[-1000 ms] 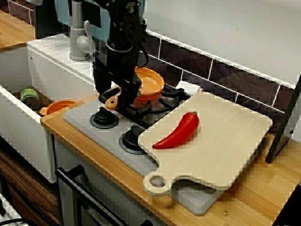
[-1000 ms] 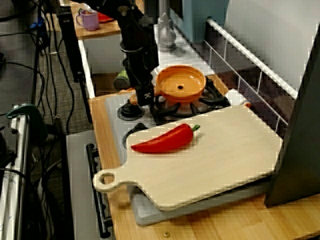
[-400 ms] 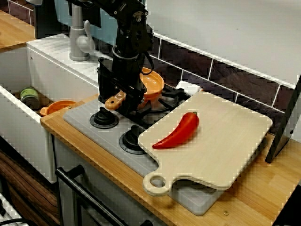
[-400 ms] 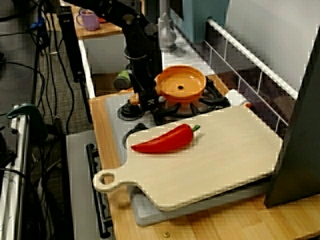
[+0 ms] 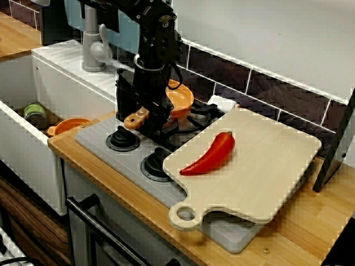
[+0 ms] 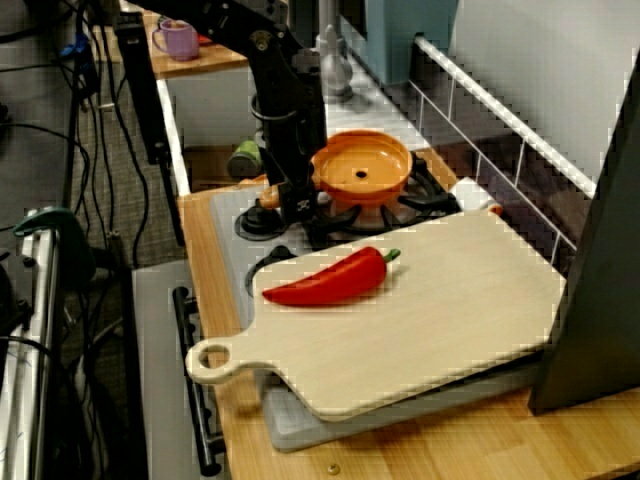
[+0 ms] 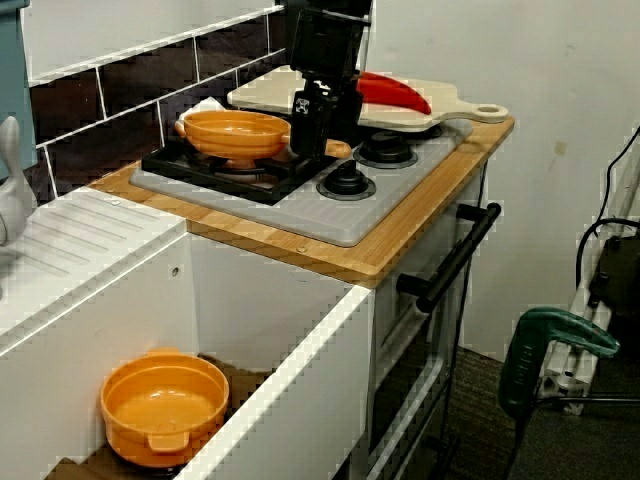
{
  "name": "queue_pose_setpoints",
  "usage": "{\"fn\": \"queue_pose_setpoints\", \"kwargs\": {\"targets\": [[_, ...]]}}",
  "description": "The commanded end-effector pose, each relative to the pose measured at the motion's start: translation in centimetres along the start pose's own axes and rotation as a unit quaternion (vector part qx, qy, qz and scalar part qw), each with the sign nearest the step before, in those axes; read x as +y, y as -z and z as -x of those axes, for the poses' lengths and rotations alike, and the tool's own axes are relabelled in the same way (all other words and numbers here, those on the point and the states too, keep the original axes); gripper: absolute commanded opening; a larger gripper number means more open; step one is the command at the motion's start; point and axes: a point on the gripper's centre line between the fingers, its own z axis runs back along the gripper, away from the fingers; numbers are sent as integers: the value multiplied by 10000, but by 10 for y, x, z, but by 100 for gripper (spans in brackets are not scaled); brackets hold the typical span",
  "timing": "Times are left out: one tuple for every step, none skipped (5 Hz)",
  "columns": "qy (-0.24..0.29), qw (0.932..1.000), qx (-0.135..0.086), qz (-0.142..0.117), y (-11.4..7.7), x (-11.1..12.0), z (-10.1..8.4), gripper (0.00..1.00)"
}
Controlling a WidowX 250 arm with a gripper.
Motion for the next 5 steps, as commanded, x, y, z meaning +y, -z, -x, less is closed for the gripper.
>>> {"fn": "queue_pose_setpoints", "kwargs": {"targets": [[-50, 9998, -184, -23, -11, 8, -9, 100], [-42, 9998, -179, 4, -11, 10, -9, 100], [44, 9996, -258, 93, -13, 10, -7, 0], [122, 9995, -264, 125, -15, 9, -3, 0], [161, 9994, -254, 163, -18, 9, 0, 0]]}}
